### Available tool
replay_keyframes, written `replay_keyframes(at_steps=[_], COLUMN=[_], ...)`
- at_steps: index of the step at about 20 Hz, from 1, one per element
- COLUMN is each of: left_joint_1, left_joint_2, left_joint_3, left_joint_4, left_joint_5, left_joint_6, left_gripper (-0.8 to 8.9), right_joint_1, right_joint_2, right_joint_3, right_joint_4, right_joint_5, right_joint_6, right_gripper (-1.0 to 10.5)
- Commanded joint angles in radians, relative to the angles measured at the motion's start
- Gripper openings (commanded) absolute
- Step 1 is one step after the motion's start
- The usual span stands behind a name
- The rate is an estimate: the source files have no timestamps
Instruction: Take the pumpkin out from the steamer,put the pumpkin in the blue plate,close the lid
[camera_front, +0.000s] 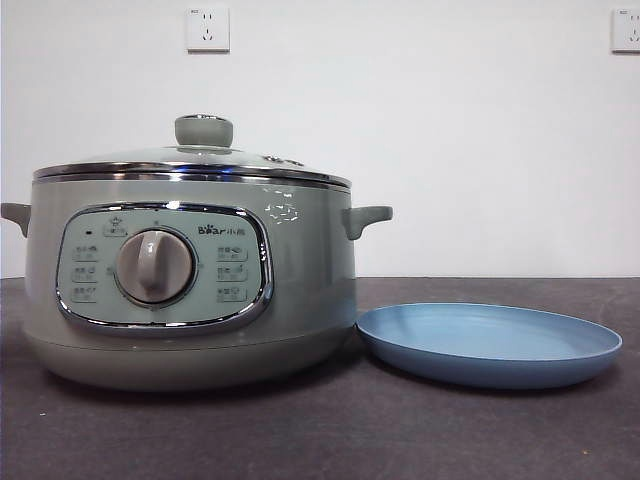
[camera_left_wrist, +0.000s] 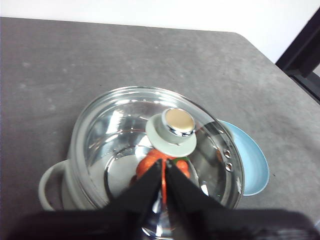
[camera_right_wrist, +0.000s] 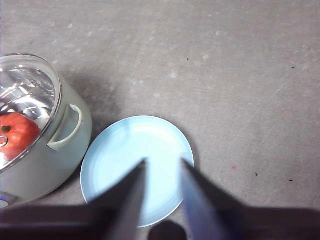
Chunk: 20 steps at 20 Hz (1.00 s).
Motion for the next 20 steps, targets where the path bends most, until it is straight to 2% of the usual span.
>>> replay_keyframes(at_steps=[1, 2, 7, 12, 20], left_joint_1=[-0.006, -0.006, -0.035, -0.161, -0.36], left_joint_2=[-0.002, -0.001, 0.024, 0.112, 0.356], left_joint_3=[0.002, 0.002, 0.002, 0.004, 0.164], left_joint_4=[0.01, 0.017, 0.065, 0.145, 0.154], left_joint_5=[0.005, 0.005, 0.008, -0.01, -0.24], left_joint_6=[0.018, 0.018, -0.031, -0.06, -0.011], left_gripper=[3.78, 4.41, 4.4, 4.39, 4.39], right_joint_1=[0.0, 0.0, 0.0, 0.0, 0.0], right_joint_2=[0.008, 0.01, 0.012, 0.02, 0.022], right_joint_3=[0.004, 0.004, 0.004, 0.003, 0.004], right_joint_4=[0.008, 0.008, 0.006, 0.0, -0.038], right_joint_5=[-0.001, -0.001, -0.002, -0.001, -0.001], right_joint_6=[-0.004, -0.004, -0.001, 0.084, 0.083], right_gripper=[4.5, 4.8, 4.7, 4.7, 4.7])
